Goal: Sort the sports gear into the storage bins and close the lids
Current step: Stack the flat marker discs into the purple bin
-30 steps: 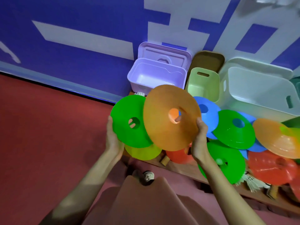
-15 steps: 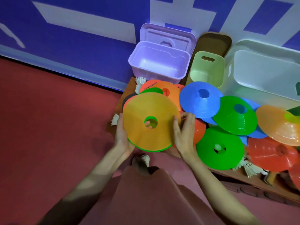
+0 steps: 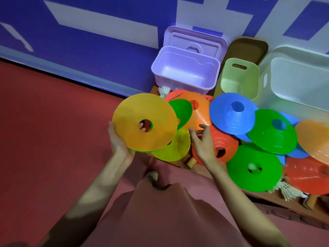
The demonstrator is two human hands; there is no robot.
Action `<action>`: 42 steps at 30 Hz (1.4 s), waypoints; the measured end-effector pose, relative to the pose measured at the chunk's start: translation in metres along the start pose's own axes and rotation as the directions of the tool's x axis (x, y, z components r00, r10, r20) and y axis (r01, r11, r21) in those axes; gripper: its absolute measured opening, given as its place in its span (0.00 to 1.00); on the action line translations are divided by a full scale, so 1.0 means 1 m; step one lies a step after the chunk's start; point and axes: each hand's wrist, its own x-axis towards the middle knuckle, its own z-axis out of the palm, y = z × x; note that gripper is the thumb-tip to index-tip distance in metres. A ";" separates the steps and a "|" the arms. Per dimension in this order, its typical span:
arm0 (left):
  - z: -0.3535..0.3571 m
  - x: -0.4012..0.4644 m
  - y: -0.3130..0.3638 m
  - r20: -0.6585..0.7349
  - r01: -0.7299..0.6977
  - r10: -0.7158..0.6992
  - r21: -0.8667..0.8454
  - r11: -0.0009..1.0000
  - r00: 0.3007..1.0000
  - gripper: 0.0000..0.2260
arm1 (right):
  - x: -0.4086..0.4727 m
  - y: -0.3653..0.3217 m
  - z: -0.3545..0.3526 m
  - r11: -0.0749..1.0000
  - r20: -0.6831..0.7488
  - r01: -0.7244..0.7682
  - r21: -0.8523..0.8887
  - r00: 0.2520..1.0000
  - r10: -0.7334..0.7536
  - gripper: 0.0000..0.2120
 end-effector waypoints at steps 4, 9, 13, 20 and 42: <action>-0.003 0.018 0.016 0.019 0.002 -0.003 0.043 0.999 1.000 0.26 | 0.019 -0.016 0.028 0.994 0.052 -0.103 -0.035 0.993 0.105 0.26; -0.011 0.042 0.032 0.002 0.016 -0.016 0.058 0.998 1.000 0.29 | 0.041 -0.015 0.052 0.989 -0.017 -0.131 -0.073 0.991 0.130 0.06; -0.021 0.059 0.043 -0.062 -0.032 0.032 -0.012 0.999 0.998 0.22 | 0.031 -0.022 0.053 0.992 -0.239 -0.065 -0.104 0.970 0.039 0.11; -0.017 0.083 0.050 -0.108 -0.055 0.058 0.031 0.998 0.992 0.20 | 0.024 -0.034 0.055 0.989 -0.488 0.086 0.118 0.872 -0.018 0.15; -0.004 0.066 0.032 0.235 0.234 -0.278 0.200 0.952 0.931 0.28 | -0.011 -0.035 0.093 0.899 -0.117 0.142 -0.414 0.971 -0.207 0.20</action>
